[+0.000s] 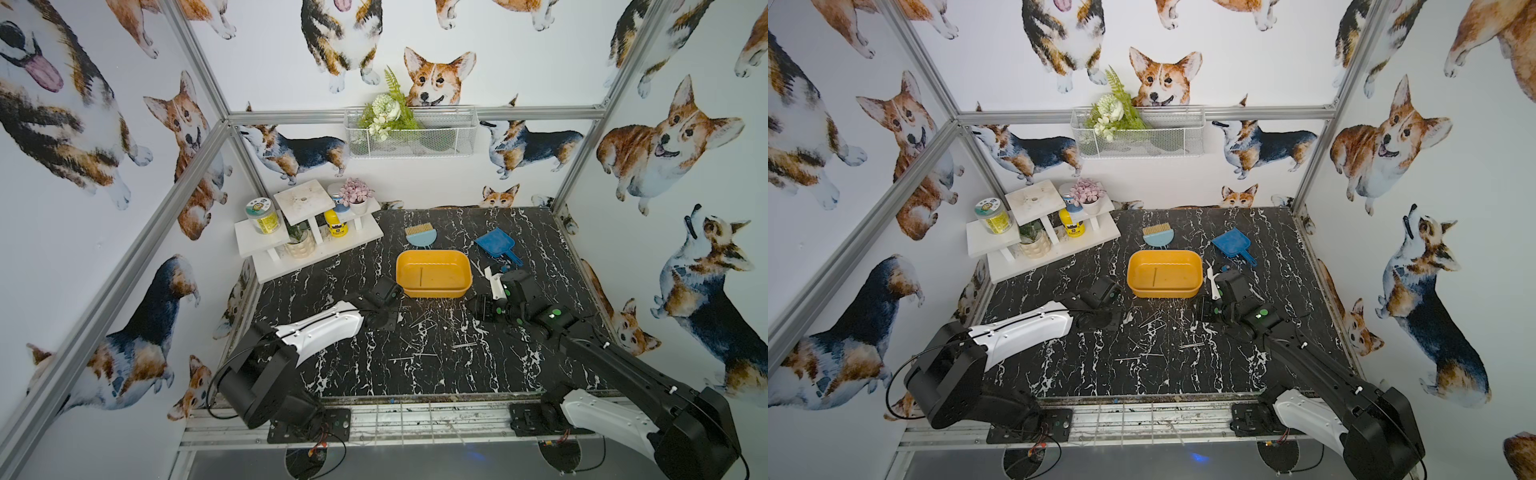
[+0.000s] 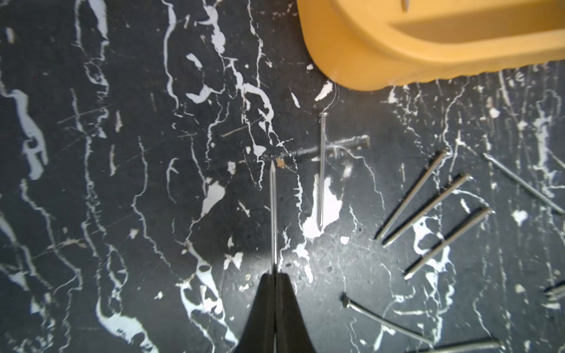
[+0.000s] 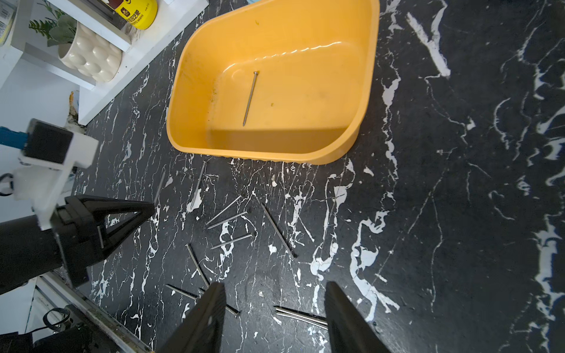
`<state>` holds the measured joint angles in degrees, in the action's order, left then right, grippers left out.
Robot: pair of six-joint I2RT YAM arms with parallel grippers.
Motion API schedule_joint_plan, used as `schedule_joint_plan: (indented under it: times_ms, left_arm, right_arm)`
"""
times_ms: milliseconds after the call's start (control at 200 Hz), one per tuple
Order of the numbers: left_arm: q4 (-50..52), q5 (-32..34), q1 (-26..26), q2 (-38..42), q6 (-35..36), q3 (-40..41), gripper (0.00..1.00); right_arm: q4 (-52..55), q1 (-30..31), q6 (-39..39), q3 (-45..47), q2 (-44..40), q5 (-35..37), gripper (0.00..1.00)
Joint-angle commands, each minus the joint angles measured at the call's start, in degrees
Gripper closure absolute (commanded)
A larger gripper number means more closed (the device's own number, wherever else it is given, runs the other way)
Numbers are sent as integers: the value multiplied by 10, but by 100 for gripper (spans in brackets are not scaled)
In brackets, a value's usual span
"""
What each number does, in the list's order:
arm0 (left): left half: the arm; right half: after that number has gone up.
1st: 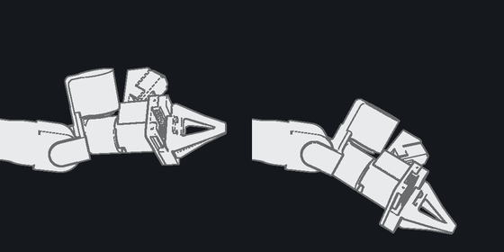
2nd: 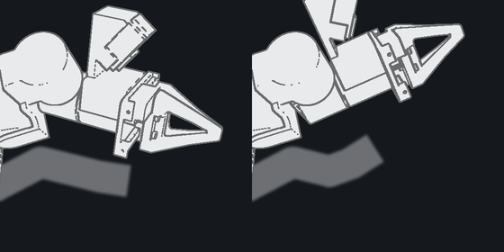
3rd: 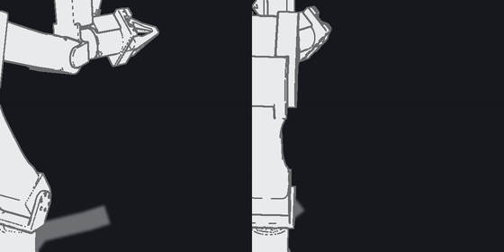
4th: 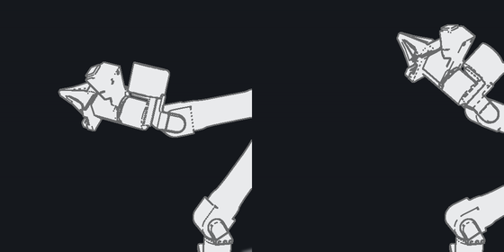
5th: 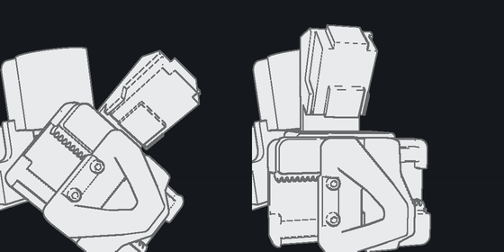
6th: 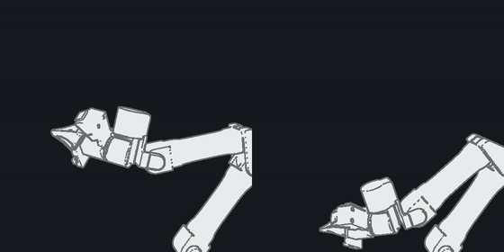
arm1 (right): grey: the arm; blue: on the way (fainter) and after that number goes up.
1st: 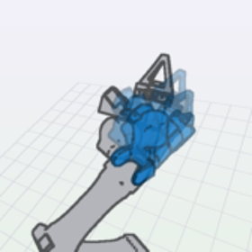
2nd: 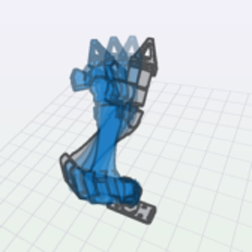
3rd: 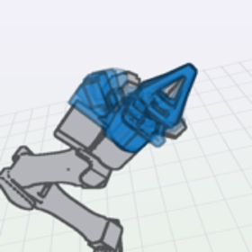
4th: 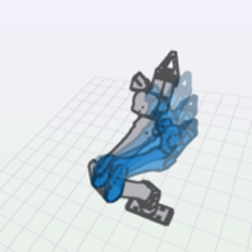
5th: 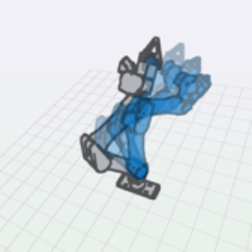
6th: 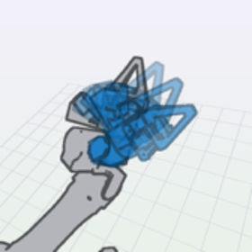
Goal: Put the nails on the desktop into the storage box
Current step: Pick up the nail from the center of the board, then place the nail in the storage box.
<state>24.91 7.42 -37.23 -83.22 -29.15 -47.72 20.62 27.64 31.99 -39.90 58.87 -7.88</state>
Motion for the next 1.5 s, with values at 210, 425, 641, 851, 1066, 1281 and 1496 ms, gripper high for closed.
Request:
schedule_joint_plan:
  times_ms: [210,425,641,851,1066,1281,1496]
  left_arm:
    - [69,-1,21,-3,27,-116,100]
    - [88,-36,21,-80,49,-251,100]
    - [106,-69,17,-182,63,-365,100]
    - [95,-71,15,-247,68,-418,100]
    - [83,-68,15,-284,61,-431,100]
    - [67,-48,15,-295,49,-440,63]
    - [66,-40,15,-283,46,-451,45]
  right_arm:
    - [-38,0,-16,-20,26,-15,44]
    - [-37,0,-20,-38,38,-11,44]
    - [-30,0,-20,-49,40,-1,44]
    - [-24,0,-18,-55,38,6,44]
    - [-16,0,-17,-57,36,9,44]
    - [-7,0,-21,-61,37,8,44]
    - [8,0,-30,-65,32,9,44]
